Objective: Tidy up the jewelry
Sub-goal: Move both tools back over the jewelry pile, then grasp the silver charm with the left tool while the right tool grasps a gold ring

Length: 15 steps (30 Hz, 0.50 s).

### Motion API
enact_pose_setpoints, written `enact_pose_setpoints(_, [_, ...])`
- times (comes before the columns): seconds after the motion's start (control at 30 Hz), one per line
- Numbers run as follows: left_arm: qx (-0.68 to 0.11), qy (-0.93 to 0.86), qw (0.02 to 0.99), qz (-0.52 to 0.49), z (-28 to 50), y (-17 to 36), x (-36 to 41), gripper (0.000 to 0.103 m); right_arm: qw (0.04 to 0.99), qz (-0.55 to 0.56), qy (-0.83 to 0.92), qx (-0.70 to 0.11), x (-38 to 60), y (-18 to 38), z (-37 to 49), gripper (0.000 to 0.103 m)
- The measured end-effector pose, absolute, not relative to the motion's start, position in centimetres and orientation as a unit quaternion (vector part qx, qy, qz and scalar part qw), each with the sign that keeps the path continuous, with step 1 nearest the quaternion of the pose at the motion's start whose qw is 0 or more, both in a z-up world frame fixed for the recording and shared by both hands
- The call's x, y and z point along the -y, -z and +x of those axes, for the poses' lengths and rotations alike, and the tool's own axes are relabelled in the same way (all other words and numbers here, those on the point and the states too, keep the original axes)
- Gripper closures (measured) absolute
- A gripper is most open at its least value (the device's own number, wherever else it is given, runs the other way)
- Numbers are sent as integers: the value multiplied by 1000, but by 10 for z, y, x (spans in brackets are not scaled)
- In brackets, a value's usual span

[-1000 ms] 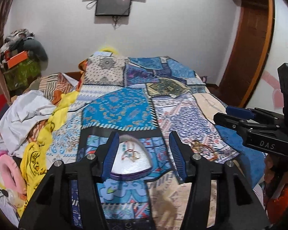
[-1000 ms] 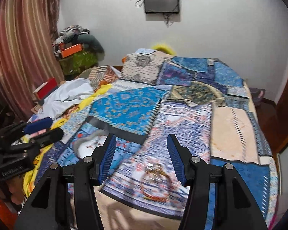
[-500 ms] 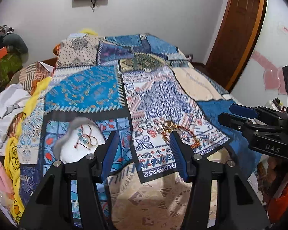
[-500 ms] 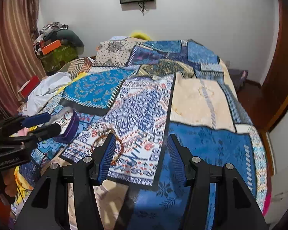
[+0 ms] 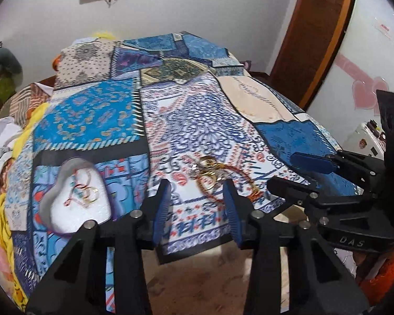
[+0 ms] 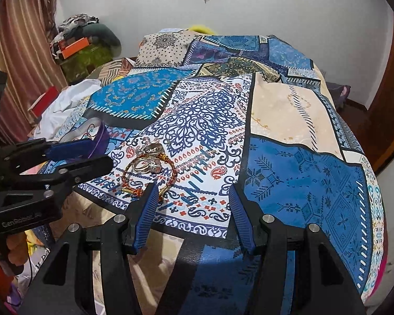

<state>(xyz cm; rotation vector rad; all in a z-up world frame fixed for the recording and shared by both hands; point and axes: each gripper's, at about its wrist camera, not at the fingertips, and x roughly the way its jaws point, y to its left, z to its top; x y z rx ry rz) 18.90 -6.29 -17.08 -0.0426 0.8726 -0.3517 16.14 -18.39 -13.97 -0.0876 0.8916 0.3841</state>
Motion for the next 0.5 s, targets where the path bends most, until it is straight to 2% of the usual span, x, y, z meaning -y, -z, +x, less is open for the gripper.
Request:
enact_pose_setpoints(0.2, [-432, 194, 881, -4, 203, 181, 86, 79, 885, -31, -177, -429, 195, 141, 166, 51])
enact_pose_setpoints(0.5, [-445, 202, 873, 2, 214, 190, 98, 85, 883, -25, -177, -434, 202, 146, 169, 51])
